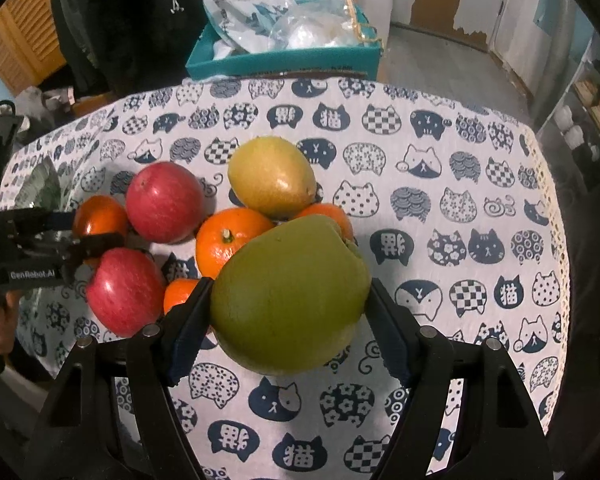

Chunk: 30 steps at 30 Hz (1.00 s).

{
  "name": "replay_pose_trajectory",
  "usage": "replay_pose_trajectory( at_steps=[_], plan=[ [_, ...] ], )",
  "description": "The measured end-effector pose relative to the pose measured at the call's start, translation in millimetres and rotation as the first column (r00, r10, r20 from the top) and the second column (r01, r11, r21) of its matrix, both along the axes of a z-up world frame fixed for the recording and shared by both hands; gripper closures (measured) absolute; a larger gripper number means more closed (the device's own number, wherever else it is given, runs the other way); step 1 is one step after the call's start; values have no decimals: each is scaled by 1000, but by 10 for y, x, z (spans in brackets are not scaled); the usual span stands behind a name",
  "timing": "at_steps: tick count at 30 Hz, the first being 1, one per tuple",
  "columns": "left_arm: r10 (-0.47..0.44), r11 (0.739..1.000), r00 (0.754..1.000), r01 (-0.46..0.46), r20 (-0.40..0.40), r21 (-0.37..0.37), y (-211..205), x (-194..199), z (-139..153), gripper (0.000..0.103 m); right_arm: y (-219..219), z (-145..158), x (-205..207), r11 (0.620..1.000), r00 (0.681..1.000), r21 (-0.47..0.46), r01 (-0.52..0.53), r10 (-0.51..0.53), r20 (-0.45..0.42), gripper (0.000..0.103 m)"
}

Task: Organize fruits
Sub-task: 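Grasp and lift the large orange with the left tool while the right tool grasps the pear, then carry the orange over the glass bowl with the left tool while the right tool carries the pear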

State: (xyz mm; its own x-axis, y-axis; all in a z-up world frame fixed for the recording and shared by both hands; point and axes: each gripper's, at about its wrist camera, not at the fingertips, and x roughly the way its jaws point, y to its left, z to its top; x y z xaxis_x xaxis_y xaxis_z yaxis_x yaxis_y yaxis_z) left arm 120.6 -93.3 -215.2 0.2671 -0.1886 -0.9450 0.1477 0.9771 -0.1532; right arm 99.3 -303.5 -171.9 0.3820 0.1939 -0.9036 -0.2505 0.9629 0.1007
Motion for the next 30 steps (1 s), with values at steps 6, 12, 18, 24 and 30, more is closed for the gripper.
replay_pose_trajectory(
  at_steps=[6, 12, 18, 24, 30],
  plan=[
    [-4, 1000, 998, 2, 61, 21, 9, -76, 200, 35, 28, 177, -34, 1000, 997, 3, 3, -4, 74, 29],
    [5, 1000, 992, -8, 130, 18, 57, -177, 463, 35, 132, 406, -50, 1000, 989, 8, -7, 6, 145, 29],
    [15, 1000, 979, -19, 201, 15, 111, -271, 752, 35, 230, 639, -98, 999, 981, 30, -21, 15, 193, 29],
    [27, 999, 960, -31, 278, 12, 207, -409, 1041, 35, 364, 884, -134, 998, 970, 55, -43, 28, 242, 29],
    [44, 999, 950, -40, 308, -18, 314, -512, 1281, 35, 466, 1108, -163, 995, 959, 79, -64, 40, 282, 29]
  ],
)
